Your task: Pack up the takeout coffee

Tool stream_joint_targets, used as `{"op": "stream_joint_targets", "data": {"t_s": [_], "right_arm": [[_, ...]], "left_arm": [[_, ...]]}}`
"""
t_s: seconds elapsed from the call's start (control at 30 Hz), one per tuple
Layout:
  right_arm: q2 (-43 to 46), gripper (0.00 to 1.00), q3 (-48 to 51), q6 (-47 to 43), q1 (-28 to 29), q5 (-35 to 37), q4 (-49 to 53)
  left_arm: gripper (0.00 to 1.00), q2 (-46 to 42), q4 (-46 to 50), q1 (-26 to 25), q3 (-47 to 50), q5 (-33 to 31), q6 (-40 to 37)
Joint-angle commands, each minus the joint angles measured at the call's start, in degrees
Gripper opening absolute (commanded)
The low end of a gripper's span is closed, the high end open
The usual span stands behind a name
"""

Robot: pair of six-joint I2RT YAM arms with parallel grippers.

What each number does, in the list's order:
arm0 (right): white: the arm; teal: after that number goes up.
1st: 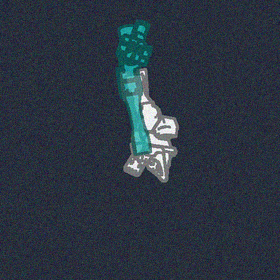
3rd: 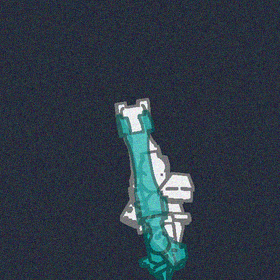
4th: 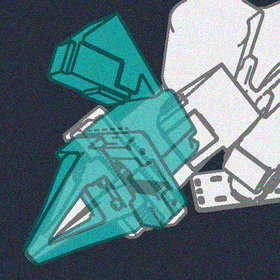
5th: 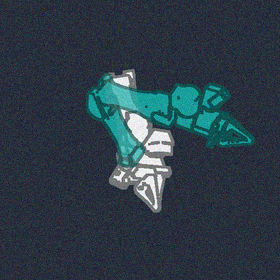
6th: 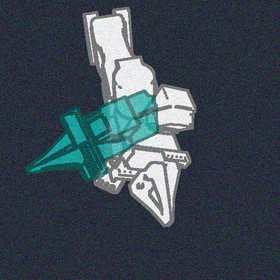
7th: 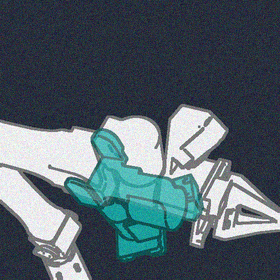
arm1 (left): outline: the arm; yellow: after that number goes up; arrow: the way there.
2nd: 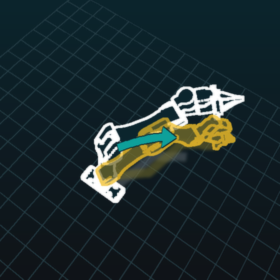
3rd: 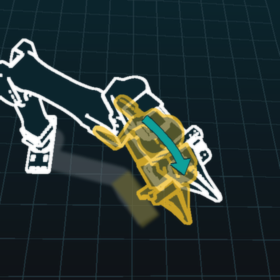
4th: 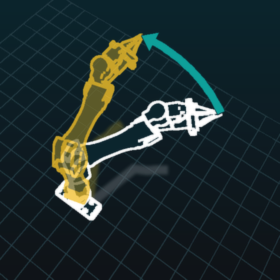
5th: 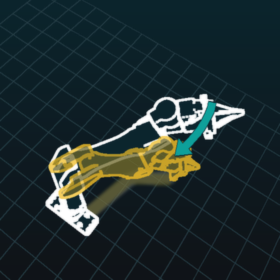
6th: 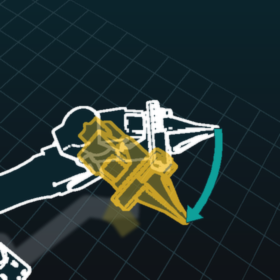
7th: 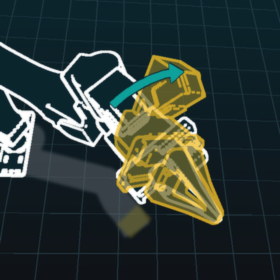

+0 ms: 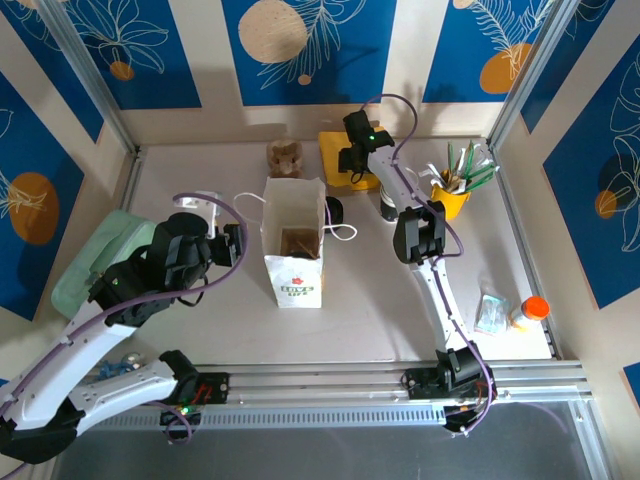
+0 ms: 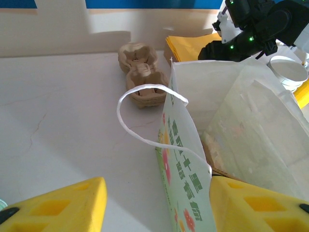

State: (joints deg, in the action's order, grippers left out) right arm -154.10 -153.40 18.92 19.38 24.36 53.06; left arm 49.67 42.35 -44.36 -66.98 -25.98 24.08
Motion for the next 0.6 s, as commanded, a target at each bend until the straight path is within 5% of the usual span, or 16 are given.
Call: {"op": "stream_joint_targets", "data": {"t_s": [0.0, 0.23, 0.57], "right_arm": [[-2.43, 0.66, -1.29, 0.01, 0.38, -1.15, 1.18], [-3.12, 0.62, -1.32, -0.87, 0.93, -0.5, 1.4], [-2.82, 0.41, -2.21, 0.3, 0.85, -4.08, 2.41]], "left_arm": [[0.58, -0.8, -1.59, 0.5, 0.83, 0.04, -0.02], [0.58, -1.63, -1.3, 0.46, 1.09, 0.03, 0.11], [0.58, -2.47, -1.39, 0.44, 1.08, -0.08, -0.09]]}}
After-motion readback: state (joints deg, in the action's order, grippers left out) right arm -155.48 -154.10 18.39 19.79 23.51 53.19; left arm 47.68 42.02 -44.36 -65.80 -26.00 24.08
